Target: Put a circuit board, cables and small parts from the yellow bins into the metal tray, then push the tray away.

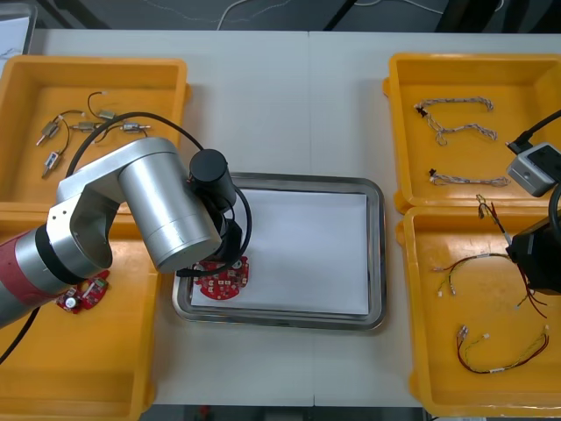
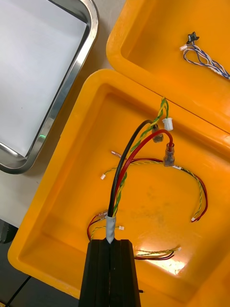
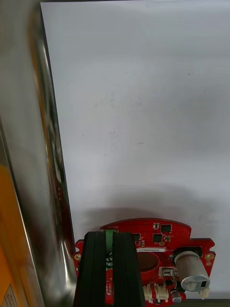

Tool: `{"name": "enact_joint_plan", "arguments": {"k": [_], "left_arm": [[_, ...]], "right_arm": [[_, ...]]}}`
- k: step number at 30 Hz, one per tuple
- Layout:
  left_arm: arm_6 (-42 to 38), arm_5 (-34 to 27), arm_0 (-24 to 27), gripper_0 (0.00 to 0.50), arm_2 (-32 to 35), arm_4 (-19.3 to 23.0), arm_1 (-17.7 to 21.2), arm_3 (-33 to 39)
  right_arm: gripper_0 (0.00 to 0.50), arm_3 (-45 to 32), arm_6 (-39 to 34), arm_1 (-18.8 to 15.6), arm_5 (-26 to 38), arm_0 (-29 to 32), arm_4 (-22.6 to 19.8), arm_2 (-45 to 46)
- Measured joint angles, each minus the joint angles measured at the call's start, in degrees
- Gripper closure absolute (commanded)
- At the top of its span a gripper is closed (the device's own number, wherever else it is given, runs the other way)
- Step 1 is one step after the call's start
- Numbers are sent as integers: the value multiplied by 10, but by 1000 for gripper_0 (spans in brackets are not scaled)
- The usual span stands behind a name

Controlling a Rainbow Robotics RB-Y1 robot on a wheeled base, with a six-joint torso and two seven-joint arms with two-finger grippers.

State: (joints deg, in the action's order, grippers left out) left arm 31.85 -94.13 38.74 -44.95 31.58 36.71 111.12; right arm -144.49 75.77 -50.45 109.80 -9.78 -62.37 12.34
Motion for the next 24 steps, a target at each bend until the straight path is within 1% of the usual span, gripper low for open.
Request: {"name": "enact_joint_plan", "arguments": {"k": [1,2,3,4,5,6,7,8,9,17,22,23,24], "left_arm": [[1,0,0,376,0,0,0,0],[1,1,0,246,0,0,0,0],[1,2,0,165,0,0,0,0],[1,2,0,106,0,0,0,0],[1,2,0,106,0,0,0,0],[1,2,0,69,0,0,0,0],[1,3,0,69,0,0,0,0],[1,3,0,44,0,0,0,0],[1,4,0,32,0,0,0,0],[1,3,0,11,5,8,0,19],[1,-27,0,11,29,25,0,57],[1,-34,0,0,36,31,0,63],[1,-39,0,0,43,36,0,69]], "right_arm": [[500,0,0,0,0,0,0,0],[500,0,0,0,0,0,0,0],[500,0,0,0,0,0,0,0],[500,0,0,0,0,0,0,0],[500,0,0,0,0,0,0,0],[500,0,0,0,0,0,0,0],[500,0,0,0,0,0,0,0],[500,0,0,0,0,0,0,0],[500,0,0,0,0,0,0,0],[500,0,0,0,0,0,0,0],[500,0,0,0,0,0,0,0],[500,0,0,0,0,0,0,0],[500,0,0,0,0,0,0,0]]}}
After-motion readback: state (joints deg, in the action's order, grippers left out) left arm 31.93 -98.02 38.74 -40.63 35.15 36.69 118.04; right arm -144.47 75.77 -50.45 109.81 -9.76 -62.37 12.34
